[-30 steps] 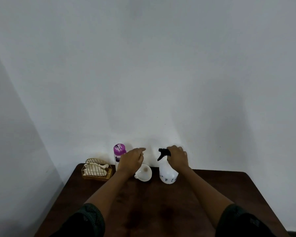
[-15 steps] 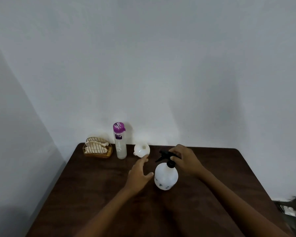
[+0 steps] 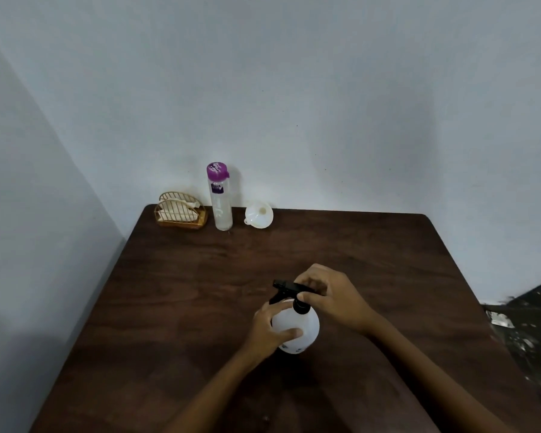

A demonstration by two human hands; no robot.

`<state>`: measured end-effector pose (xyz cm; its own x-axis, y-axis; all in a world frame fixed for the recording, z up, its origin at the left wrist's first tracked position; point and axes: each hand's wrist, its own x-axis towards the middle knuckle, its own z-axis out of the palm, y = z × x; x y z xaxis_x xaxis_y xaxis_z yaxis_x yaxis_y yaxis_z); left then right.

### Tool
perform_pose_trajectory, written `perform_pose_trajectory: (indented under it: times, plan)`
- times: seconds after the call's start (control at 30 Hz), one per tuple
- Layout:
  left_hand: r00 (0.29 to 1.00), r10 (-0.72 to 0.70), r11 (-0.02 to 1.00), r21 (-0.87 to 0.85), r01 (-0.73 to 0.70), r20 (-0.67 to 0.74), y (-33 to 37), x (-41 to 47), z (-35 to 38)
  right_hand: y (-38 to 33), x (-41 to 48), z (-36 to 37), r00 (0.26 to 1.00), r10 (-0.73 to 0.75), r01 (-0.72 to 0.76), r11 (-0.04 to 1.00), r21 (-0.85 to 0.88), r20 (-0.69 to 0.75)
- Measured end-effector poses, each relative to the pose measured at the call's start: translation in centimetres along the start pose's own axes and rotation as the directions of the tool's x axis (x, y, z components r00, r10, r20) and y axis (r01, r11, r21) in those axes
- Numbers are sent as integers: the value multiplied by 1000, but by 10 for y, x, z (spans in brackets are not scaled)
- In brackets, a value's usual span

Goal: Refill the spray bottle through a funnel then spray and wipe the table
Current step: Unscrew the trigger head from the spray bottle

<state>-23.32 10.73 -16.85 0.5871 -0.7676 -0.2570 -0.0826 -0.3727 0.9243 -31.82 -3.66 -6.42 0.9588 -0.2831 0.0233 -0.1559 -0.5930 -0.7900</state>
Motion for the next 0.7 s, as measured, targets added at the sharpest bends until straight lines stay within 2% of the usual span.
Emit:
perform_pose_trajectory:
  times: [0.17,0.57,0.7]
  plan:
    - [1000,10,999,42,-8,-26,-2,-5,3,1,-9,6,1000,13,-13,999,35,6]
    - [999,31,987,157,-32,12,-11,-1,-2,27,-20,40,975,175,-147,970,195,-137]
    - [999,41,987,152,-44,23,-12,1,-2,32,-21,41,978,181,-155,963,219,-105]
